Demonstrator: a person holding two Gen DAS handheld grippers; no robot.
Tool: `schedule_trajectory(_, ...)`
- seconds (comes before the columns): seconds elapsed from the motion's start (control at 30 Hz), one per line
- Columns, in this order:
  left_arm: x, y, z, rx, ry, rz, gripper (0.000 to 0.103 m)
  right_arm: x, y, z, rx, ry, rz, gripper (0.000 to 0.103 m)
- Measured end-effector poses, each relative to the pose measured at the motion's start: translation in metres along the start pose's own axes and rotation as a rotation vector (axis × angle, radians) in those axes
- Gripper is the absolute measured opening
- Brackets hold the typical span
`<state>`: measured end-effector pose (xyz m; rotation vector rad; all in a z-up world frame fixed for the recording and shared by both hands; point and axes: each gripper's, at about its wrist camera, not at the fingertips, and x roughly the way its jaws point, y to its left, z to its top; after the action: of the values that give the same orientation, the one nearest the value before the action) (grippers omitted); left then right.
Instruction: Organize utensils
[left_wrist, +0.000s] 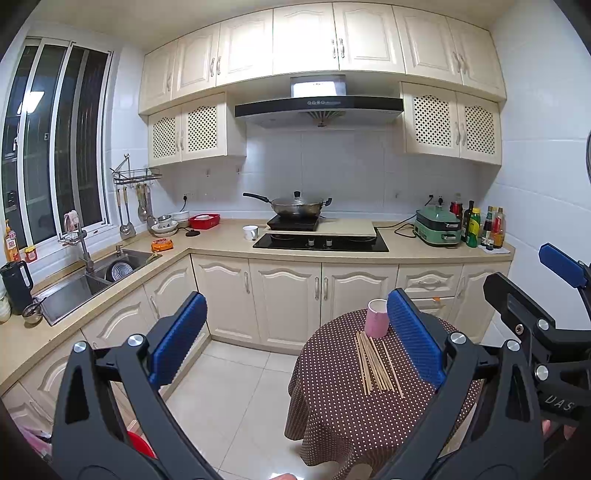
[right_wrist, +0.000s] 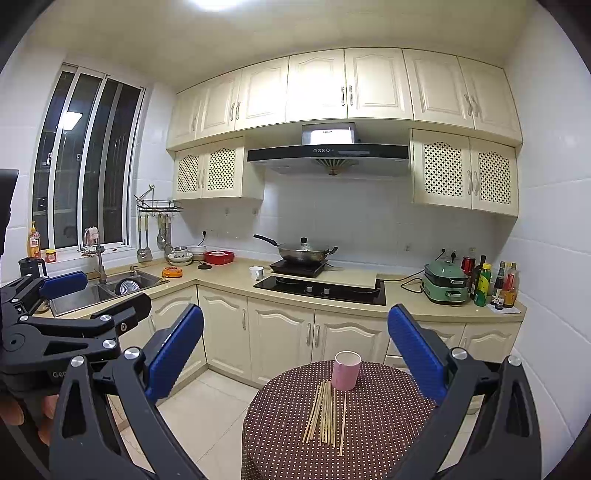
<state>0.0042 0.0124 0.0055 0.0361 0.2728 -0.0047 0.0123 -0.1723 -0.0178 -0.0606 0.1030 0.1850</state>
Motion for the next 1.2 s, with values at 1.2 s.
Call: schedule_trajectory(1.2,0.0019,-0.0021,-0.0008,0.001,0.000,0.002,0.096,0.0015,0.0003,-0.0007,0.009,0.009,-0.004,0.096)
